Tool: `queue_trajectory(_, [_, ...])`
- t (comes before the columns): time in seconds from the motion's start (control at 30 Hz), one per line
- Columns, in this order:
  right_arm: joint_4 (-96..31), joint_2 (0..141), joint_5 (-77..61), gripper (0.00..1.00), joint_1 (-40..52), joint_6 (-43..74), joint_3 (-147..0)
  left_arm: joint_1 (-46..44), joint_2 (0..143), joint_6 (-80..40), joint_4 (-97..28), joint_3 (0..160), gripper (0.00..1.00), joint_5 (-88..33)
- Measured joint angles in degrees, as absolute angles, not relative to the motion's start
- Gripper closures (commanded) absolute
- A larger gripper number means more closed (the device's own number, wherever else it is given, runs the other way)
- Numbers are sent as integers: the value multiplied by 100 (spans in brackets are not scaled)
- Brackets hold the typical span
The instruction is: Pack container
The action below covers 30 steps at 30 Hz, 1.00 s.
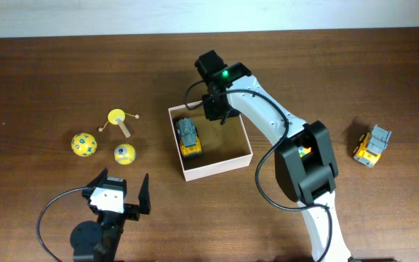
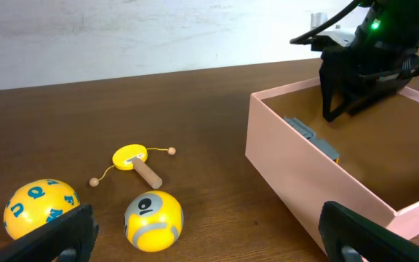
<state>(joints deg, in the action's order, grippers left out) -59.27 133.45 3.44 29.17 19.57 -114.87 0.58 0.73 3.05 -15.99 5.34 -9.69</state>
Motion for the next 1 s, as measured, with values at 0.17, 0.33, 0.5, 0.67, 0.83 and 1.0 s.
queue_trajectory(0.17, [-5776, 13345, 344, 61, 2893, 2084, -11485, 58, 73, 305, -1599, 534, 1, -969])
queue_trajectory(0.33, [-5647, 13345, 373, 60, 2891, 2196, -11485, 58, 73, 305, -1599, 534, 1, -969])
queue_trajectory(0.5, [-5612, 13345, 467, 61, 2873, 2290, -11485, 58, 73, 305, -1599, 534, 1, -969])
queue_trajectory(0.67, [-5621, 13345, 519, 61, 2755, 2394, -11485, 58, 73, 305, -1599, 534, 1, -969])
queue_trajectory(0.83, [-5732, 13345, 600, 61, 2556, 2609, -11485, 58, 73, 305, -1599, 534, 1, -969])
queue_trajectory(1.0, [-5828, 13345, 666, 61, 2429, 2867, -11485, 58, 73, 305, -1599, 534, 1, -969])
